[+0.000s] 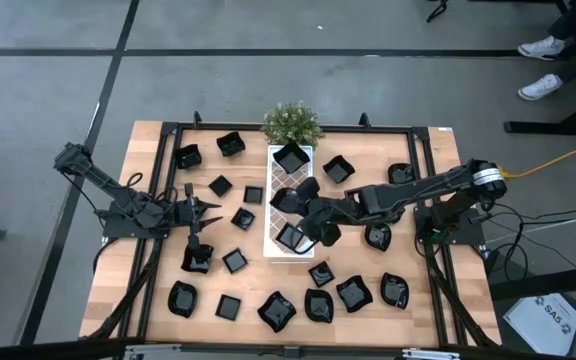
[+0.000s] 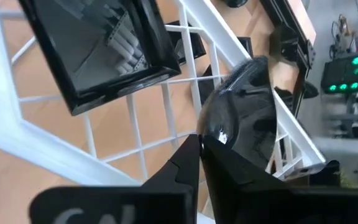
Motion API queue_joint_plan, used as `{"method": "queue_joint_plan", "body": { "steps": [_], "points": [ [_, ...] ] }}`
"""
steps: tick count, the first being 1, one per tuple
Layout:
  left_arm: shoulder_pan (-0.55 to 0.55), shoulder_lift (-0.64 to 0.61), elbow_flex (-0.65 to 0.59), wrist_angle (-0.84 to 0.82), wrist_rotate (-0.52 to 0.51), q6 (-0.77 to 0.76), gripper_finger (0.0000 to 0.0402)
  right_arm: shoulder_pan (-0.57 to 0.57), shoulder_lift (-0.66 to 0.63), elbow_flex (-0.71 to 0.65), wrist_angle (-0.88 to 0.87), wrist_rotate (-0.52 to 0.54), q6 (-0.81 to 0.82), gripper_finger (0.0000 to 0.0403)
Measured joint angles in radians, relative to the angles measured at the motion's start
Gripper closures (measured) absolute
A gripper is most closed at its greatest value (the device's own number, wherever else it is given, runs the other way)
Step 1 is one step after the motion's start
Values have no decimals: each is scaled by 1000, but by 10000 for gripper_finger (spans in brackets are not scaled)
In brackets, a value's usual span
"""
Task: Pick & Place Mini shaped plates
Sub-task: Put the leaf shaped plate on the shelf, then stack the distorted square plate on top of the distorted square plate on the shelf
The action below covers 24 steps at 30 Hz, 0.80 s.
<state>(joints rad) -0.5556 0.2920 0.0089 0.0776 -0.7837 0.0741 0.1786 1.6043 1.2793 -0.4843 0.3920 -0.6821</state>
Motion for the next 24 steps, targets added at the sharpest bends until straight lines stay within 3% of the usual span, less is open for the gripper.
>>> {"method": "queue_joint_plan", "body": {
  "steps": [15, 24],
  "points": [
    [0, 0, 0, 0, 0, 0, 258, 0, -5, 0, -15, -1, 80, 297],
    [0, 0, 0, 0, 0, 0, 258, 29, -88, 0, -48, -2, 119, 255]
  ]
}}
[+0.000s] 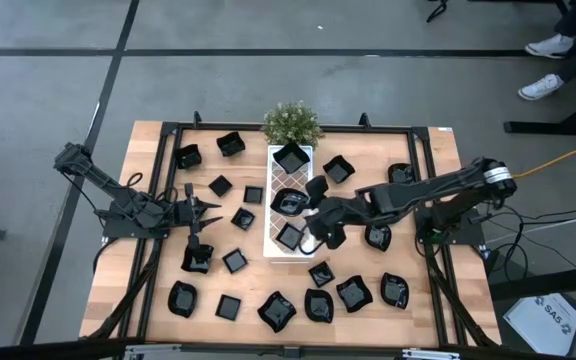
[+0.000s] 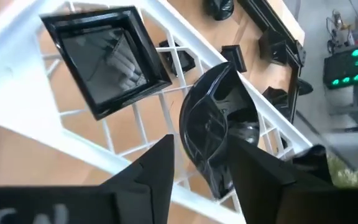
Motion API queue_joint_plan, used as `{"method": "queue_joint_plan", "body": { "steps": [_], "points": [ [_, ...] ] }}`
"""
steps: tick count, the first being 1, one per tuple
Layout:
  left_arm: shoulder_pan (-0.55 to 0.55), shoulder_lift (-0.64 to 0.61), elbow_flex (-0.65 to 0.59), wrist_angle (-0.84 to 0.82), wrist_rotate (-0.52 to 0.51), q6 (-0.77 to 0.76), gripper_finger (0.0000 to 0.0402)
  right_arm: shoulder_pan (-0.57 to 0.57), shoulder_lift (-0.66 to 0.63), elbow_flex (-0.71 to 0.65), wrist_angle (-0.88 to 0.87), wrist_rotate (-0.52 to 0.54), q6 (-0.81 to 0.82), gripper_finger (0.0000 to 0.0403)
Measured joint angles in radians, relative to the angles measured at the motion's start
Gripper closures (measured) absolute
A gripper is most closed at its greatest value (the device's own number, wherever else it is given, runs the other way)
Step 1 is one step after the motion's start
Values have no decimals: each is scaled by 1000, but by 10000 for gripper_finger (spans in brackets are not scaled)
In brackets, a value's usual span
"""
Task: Pick & Place Mini shaped plates
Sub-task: Stack the distorted square plate on top of the distorted square plate on the shelf
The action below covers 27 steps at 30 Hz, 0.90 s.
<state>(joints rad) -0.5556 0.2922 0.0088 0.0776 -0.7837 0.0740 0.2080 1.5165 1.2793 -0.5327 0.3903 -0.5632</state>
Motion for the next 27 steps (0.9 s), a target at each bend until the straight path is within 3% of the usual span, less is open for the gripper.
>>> {"method": "queue_joint_plan", "body": {
  "steps": [16, 21, 27],
  "points": [
    [0, 0, 0, 0, 0, 0, 258, 6, -159, -6, -415, -1, 510, 275],
    [0, 0, 0, 0, 0, 0, 258, -1, -184, -94, -402, -1, 559, 284],
    [0, 0, 0, 0, 0, 0, 258, -28, -192, -237, -265, 7, 553, 288]
  ]
}}
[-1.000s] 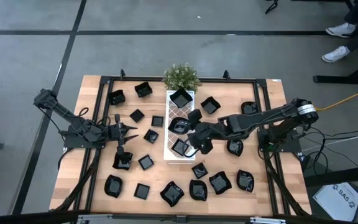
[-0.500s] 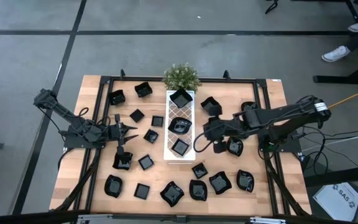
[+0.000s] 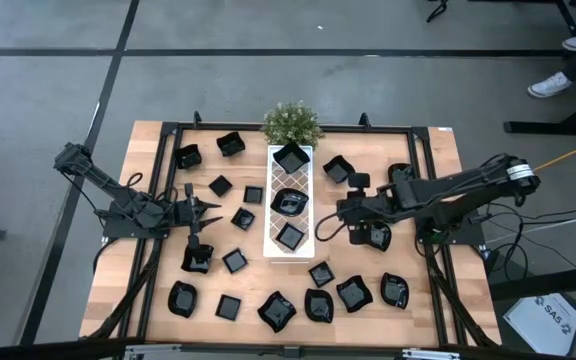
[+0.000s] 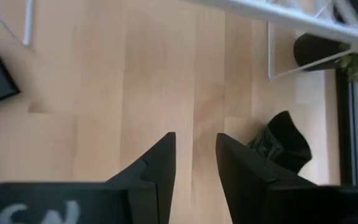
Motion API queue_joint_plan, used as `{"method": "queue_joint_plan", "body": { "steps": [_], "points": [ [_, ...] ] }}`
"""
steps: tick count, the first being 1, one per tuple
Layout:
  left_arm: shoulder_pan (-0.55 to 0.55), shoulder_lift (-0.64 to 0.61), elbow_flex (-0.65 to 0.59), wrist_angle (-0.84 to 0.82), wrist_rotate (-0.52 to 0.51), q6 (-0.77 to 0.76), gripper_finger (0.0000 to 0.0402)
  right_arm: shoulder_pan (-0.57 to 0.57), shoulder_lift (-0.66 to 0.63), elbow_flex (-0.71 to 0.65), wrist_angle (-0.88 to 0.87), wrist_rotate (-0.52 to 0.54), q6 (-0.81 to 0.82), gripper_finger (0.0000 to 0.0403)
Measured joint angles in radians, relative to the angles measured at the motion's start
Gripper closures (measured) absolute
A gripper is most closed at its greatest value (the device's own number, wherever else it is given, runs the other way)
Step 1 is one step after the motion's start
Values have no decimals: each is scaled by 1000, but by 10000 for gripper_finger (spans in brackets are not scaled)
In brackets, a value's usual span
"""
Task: Pick & Place Mini shaped plates
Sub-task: Stack the distorted square plate on top of the distorted square plate on the shelf
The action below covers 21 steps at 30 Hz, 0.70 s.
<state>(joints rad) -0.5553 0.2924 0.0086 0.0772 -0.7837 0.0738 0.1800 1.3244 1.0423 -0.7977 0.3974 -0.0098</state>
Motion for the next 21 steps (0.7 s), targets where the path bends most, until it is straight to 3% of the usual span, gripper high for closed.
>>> {"method": "queue_joint_plan", "body": {
  "steps": [7, 15, 21],
  "points": [
    [0, 0, 0, 0, 0, 0, 258, -75, 1, -176, 286, 13, 5, 289],
    [0, 0, 0, 0, 0, 0, 258, -177, 1, -297, 440, 245, 37, 277],
    [0, 0, 0, 0, 0, 0, 258, -267, 1, -329, 527, 203, 118, 239]
  ]
}}
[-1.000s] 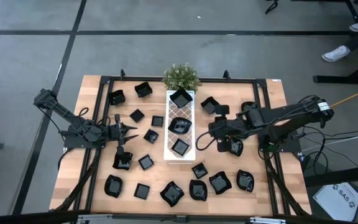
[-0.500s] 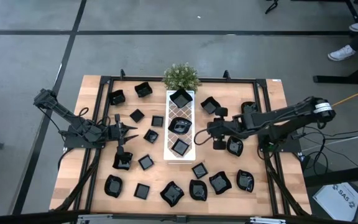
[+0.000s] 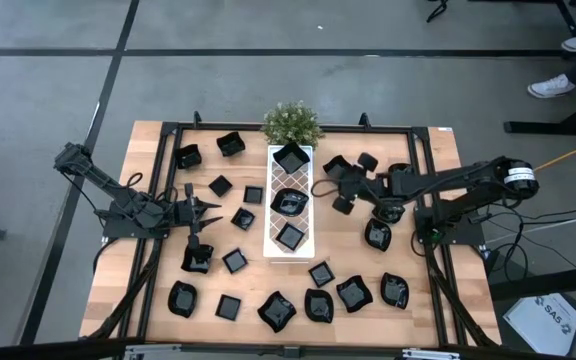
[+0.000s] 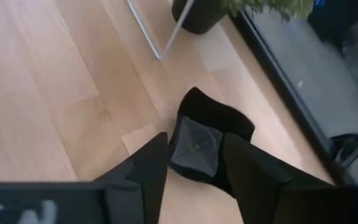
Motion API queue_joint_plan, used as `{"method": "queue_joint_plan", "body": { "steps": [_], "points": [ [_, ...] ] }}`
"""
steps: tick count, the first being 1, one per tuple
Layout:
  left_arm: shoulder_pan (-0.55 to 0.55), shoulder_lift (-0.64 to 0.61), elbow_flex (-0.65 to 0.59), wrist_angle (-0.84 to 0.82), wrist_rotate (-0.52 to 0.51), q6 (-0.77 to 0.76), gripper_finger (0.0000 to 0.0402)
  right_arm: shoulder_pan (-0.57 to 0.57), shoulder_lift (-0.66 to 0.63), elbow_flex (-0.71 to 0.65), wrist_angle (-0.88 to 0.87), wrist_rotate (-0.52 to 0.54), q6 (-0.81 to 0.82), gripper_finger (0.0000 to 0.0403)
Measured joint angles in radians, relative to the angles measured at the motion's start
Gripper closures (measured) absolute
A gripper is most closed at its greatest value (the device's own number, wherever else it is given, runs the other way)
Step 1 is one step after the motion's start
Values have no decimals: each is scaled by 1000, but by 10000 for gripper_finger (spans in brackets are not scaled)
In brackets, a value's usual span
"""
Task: Pick & Place Mini shaped plates
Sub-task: Stack the distorted square plate on top of the distorted square plate on the shelf
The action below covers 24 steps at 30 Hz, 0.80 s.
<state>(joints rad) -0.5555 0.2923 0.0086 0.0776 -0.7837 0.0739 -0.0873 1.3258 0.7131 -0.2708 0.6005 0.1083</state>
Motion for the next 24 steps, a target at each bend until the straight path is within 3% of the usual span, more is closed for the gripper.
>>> {"method": "queue_joint_plan", "body": {
  "steps": [9, 14, 24],
  "points": [
    [0, 0, 0, 0, 0, 0, 258, -51, 0, -45, 70, -49, 19, 196],
    [0, 0, 0, 0, 0, 0, 258, -55, 0, -73, 128, -100, 19, 205],
    [0, 0, 0, 0, 0, 0, 258, -74, 65, -114, 245, -98, 15, 233]
  ]
}}
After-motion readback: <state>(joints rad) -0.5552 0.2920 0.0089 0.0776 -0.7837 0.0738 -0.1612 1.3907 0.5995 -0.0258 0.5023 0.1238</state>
